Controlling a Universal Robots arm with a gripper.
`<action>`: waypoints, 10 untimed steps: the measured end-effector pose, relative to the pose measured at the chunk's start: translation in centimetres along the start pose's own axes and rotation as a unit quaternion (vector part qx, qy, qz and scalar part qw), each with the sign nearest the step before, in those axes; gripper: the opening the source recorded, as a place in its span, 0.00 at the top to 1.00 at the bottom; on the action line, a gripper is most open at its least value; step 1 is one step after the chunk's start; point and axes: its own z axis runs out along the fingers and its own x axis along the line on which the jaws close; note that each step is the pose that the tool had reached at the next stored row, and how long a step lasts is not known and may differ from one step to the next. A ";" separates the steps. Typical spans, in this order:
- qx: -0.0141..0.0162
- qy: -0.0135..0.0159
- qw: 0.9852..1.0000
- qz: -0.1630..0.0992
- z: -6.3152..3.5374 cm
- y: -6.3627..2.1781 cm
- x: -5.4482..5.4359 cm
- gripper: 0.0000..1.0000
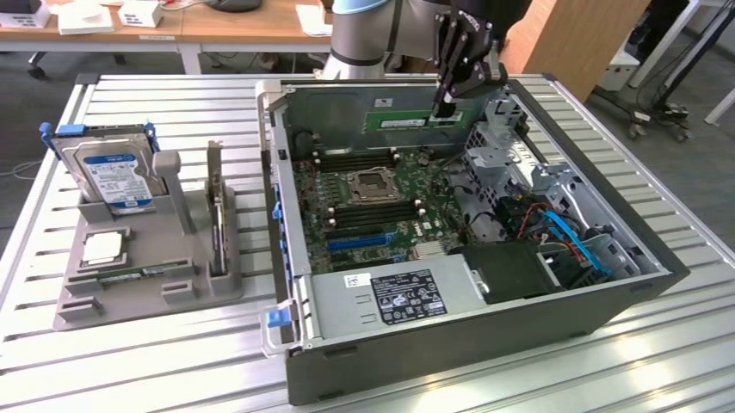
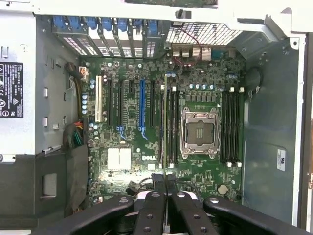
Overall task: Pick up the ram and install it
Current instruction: 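Pick up the ram and move it above insertion slot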
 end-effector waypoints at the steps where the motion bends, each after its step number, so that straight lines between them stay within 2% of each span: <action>1: 0.000 0.000 1.000 0.000 0.10 0.00 0.0 0.89; 10: 0.000 0.000 1.000 0.001 1.06 -0.04 0.1 0.89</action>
